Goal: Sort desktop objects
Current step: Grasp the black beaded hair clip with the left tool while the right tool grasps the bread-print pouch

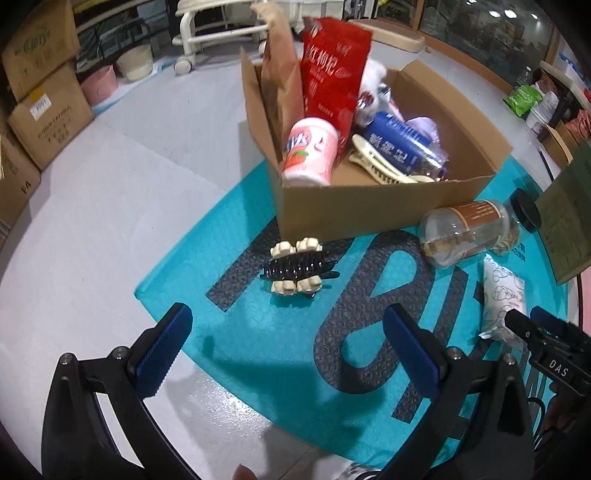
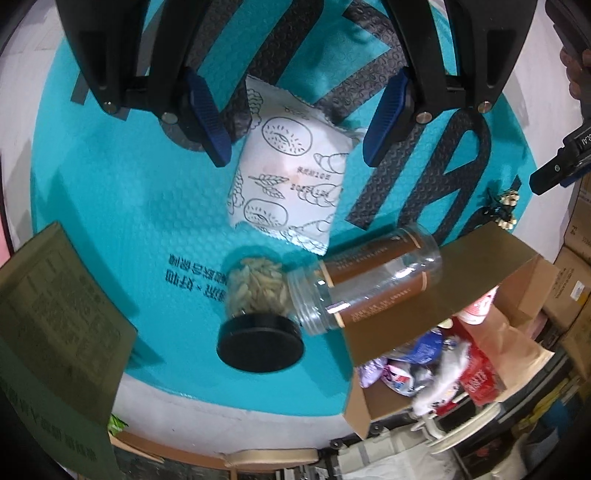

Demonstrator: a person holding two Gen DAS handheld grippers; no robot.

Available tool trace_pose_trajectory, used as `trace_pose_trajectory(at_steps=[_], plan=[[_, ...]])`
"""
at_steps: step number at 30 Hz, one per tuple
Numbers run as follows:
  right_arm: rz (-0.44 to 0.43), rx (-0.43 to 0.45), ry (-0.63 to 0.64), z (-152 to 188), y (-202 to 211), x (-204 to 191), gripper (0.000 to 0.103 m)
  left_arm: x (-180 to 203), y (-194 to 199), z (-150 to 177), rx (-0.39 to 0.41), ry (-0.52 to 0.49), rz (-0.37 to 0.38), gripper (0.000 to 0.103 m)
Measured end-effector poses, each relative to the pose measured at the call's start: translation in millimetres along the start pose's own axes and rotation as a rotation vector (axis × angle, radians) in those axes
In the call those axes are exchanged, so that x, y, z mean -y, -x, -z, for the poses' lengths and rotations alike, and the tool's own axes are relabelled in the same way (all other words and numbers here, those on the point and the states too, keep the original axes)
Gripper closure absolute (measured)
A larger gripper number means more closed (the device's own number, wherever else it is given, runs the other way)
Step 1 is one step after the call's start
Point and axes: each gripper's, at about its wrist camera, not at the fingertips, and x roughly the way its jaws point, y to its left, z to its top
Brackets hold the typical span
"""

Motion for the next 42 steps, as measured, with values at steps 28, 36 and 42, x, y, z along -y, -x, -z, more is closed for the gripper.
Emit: trace_pose_trajectory(at_steps=[28,36,42], plan=[[0.042,-0.057,-0.016,-7.9,-38.5,0.6,0.026,-15.2,-78.9,-20.9,-0.107,0.155,0.028,0.0],[0.086,-0.06,0.011,-7.1,-40.5,-4.0,0.024,-7.9,-87.3,-23.3,-0.117,0.122,-0.028,0.0],[0.109,-0.065,0.047,-7.7,-42.9,-8.8,0.023,-3.7,-82.0,-27.8,-0.102,0.068,-0.018,0.032]])
